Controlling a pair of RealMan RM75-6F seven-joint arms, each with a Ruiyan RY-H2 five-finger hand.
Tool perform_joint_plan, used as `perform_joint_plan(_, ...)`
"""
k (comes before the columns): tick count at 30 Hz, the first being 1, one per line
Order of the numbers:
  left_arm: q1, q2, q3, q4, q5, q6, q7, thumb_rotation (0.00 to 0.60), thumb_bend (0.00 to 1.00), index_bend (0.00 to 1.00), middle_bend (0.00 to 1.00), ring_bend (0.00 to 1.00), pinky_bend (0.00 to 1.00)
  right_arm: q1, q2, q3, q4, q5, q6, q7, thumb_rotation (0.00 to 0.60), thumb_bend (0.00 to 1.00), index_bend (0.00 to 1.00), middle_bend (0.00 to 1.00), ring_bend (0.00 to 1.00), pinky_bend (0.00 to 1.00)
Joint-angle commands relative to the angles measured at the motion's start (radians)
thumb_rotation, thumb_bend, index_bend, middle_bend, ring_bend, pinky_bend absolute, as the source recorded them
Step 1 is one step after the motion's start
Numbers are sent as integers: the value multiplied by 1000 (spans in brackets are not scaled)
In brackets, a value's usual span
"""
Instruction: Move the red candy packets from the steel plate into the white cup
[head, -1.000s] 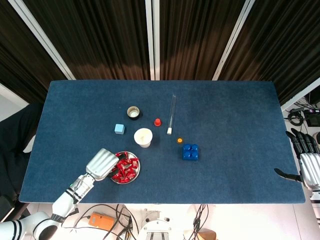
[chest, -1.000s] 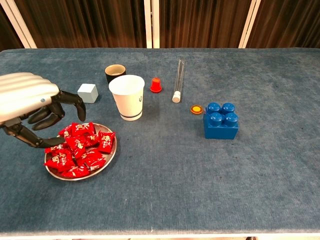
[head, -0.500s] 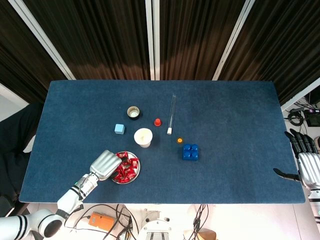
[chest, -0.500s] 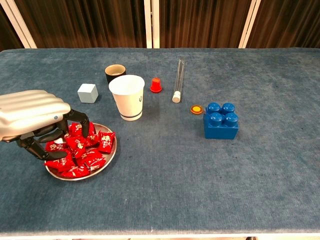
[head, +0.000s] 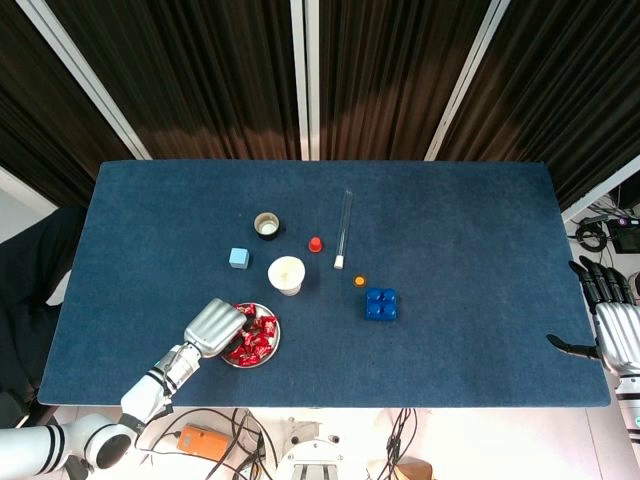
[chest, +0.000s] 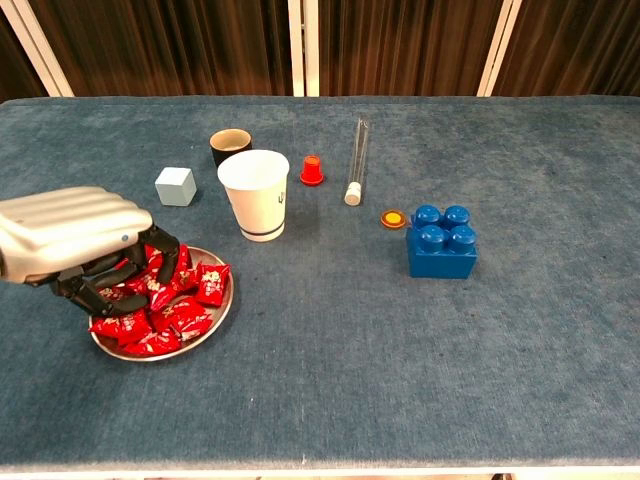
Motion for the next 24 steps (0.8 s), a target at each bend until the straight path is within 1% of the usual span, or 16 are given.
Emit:
perform_joint_plan(1, 4, 29, -13, -43, 25, 35, -52, 600, 418, 590, 847, 786, 792, -1, 1, 0, 0, -2, 2, 1, 600, 159, 0, 59, 0, 87)
perform_joint_plan(5, -4, 62, -45, -96, 45, 65, -103, 600, 417, 590, 847, 787, 792, -4, 1, -1, 0, -5, 9, 4, 600, 160, 0, 59, 0, 86)
perform_joint_plan(8, -25, 70, -89, -124, 45, 78, -136, 600, 417, 590, 847, 786, 792, -7, 2, -1, -1, -8, 15, 5, 600, 160, 0, 59, 0, 86)
perform_joint_plan(10, -51, 61, -127, -130, 28, 72, -150, 600, 417, 590, 853, 791, 792, -8, 2, 0, -1, -9, 19, 6, 600, 160, 0, 59, 0, 86)
perform_joint_plan(12, -79, 43, -162, -121, -6, 54, -157, 600, 415, 590, 865, 801, 792, -8, 2, 1, -1, -10, 20, 7, 600, 160, 0, 59, 0, 87)
perform_joint_plan(16, -160, -7, -230, -79, -131, -21, -151, 600, 408, 591, 872, 808, 792, -10, 3, 0, 3, -11, 22, 12, 600, 160, 0, 59, 0, 86)
perform_joint_plan(18, -198, -28, -252, -53, -189, -56, -146, 600, 406, 590, 873, 809, 792, -12, 4, -1, 6, -9, 23, 16, 600, 160, 0, 59, 0, 86)
perform_joint_plan(24, -266, -77, -268, 15, -309, -85, -104, 600, 400, 578, 877, 813, 792, -19, 2, -1, 22, 0, 26, 35, 600, 160, 0, 59, 0, 86)
